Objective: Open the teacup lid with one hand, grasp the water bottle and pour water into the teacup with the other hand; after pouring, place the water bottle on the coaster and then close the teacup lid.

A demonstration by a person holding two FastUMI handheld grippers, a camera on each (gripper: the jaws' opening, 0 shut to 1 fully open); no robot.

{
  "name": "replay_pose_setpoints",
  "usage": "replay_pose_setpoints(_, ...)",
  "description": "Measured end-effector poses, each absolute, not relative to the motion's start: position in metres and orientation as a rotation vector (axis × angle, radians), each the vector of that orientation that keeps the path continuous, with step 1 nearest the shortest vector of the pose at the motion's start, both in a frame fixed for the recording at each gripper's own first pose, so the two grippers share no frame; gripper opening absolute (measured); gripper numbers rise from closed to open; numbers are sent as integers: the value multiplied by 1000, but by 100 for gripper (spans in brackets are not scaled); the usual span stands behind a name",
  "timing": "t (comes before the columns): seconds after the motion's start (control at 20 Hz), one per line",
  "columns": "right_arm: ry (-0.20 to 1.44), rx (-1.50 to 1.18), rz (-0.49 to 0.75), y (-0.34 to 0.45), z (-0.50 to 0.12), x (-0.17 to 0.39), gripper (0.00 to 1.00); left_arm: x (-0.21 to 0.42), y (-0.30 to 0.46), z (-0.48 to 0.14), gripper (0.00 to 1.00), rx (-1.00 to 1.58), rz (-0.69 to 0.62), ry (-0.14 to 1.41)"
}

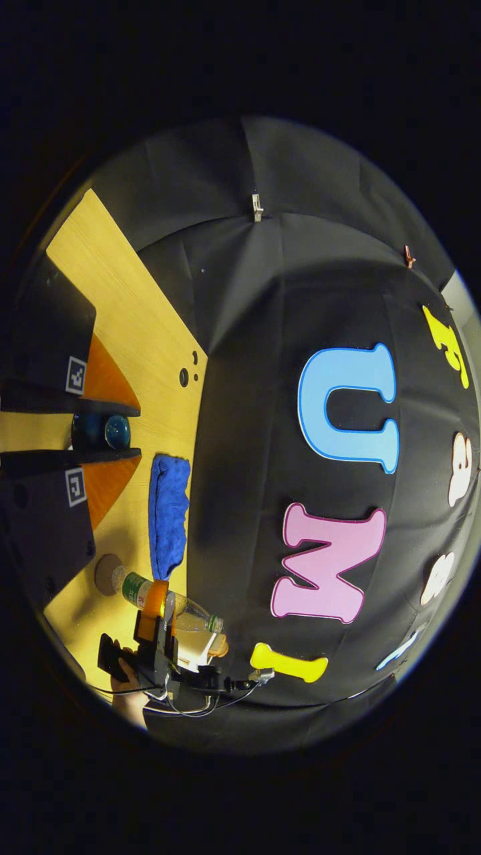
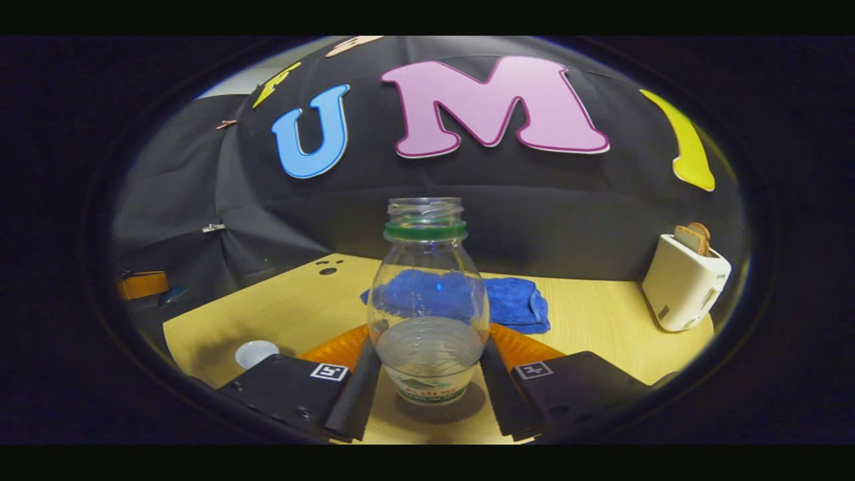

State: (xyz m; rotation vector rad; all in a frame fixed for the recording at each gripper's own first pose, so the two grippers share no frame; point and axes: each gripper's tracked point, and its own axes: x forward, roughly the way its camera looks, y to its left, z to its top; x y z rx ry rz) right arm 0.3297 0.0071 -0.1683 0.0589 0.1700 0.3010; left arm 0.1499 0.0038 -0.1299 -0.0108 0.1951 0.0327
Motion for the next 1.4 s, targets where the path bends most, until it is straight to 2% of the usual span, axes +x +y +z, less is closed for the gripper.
replay_pose_setpoints(0.2, 184, 43, 304, 9, -184, 332, 76, 151, -6, -142, 26, -2, 26, 207)
replay_pose_setpoints(0.25, 182, 33, 305, 9, -186, 331, 77, 150, -10, -143, 22, 1, 21, 207)
replay_pose_setpoints(0.3, 181, 23, 306, 9, -189, 330, 78, 149, -13, -142, 26, 9, 16, 205)
replay_pose_setpoints(0.5, 200, -14, 314, 9, -199, 328, 81, 147, -23, -140, 26, 34, -3, 196)
replay_pose_setpoints(0.55, 206, -17, 311, 8, -200, 326, 93, 146, -25, -140, 26, 34, -6, 197)
replay_pose_setpoints(0.6, 204, -17, 311, 8, -199, 325, 100, 146, -27, -140, 26, 33, -7, 197)
replay_pose_setpoints(0.7, 194, -26, 310, 5, -195, 322, 100, 145, -32, -139, 22, 28, -10, 194)
replay_pose_setpoints(0.8, 192, -46, 303, 0, -194, 317, 100, 146, -34, -138, 22, 24, -10, 191)
replay_pose_setpoints(0.85, 196, -56, 293, -5, -196, 313, 100, 147, -35, -140, 26, 21, -9, 192)
replay_pose_setpoints(0.9, 199, -64, 285, -10, -197, 307, 96, 148, -35, -140, 26, 16, -9, 192)
replay_pose_setpoints(1.0, 215, -74, 287, -16, -203, 295, 100, 154, -36, -144, 26, 4, -7, 190)
replay_pose_setpoints(1.05, 226, -73, 286, -20, -206, 287, 100, 157, -36, -148, 22, -2, -7, 192)
replay_pose_setpoints(1.1, 228, -70, 290, -23, -206, 279, 100, 161, -36, -151, 26, -6, -4, 195)
replay_pose_setpoints(1.2, 222, -77, 308, -24, -208, 272, 100, 166, -37, -158, 26, -16, -4, 194)
replay_pose_setpoints(1.25, 233, -82, 313, -25, -212, 269, 96, 171, -39, -164, 26, -16, -4, 195)
replay_pose_setpoints(1.3, 239, -83, 316, -25, -214, 264, 100, 174, -39, -168, 23, -14, -5, 199)
replay_pose_setpoints(1.4, 239, -76, 325, -23, -213, 257, 96, 181, -41, -178, 26, -12, -9, 206)
